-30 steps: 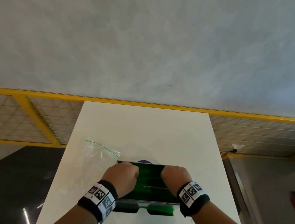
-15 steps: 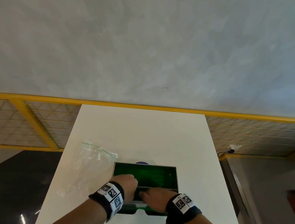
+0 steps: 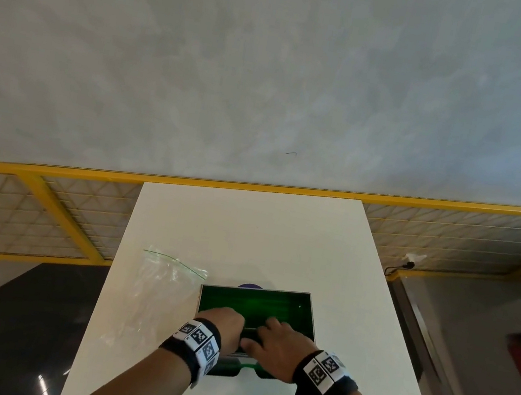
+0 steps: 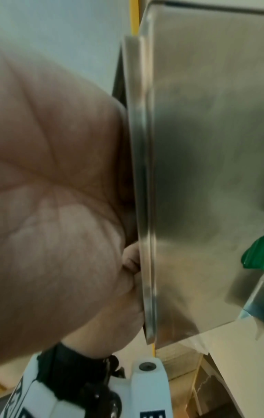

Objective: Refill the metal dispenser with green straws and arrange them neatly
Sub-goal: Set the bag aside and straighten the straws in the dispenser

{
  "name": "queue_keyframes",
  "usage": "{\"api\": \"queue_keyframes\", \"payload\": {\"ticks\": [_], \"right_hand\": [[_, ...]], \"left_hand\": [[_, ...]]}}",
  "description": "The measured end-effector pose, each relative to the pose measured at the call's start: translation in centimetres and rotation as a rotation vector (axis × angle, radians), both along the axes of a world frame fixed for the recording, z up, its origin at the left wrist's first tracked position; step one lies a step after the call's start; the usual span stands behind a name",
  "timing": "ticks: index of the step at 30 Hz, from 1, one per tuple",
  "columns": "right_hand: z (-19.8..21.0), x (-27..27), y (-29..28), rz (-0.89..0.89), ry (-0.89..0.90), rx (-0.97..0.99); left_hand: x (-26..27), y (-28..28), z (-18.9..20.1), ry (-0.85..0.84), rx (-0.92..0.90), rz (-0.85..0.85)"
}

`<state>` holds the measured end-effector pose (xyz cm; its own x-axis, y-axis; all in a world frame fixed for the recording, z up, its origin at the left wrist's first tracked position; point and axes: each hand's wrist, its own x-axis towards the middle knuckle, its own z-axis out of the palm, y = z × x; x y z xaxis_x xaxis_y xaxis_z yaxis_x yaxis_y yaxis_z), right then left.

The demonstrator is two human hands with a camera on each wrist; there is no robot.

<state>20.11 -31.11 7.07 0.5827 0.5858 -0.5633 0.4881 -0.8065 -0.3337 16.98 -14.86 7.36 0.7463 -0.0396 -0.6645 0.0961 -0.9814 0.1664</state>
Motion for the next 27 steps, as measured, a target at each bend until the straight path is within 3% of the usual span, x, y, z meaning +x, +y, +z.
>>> {"api": "queue_keyframes", "payload": {"ticks": [5,15,27], "right_hand": [[-0.3,0.0,0.1,0.044,0.156,-0.003],[0.9,0.0,-0.6,0.06,0.103,-0.12],[1.7,-0.4,-1.0,0.073,0.042,-0.085]], "left_hand": [[0.0,0.1,0.2,-0.004,-0.014,0.014],[0.5,0.7,0.1,-0.107,-0.017,0.078],[0.0,0.7,1.9,-0.138,-0.057,0.127]]}}
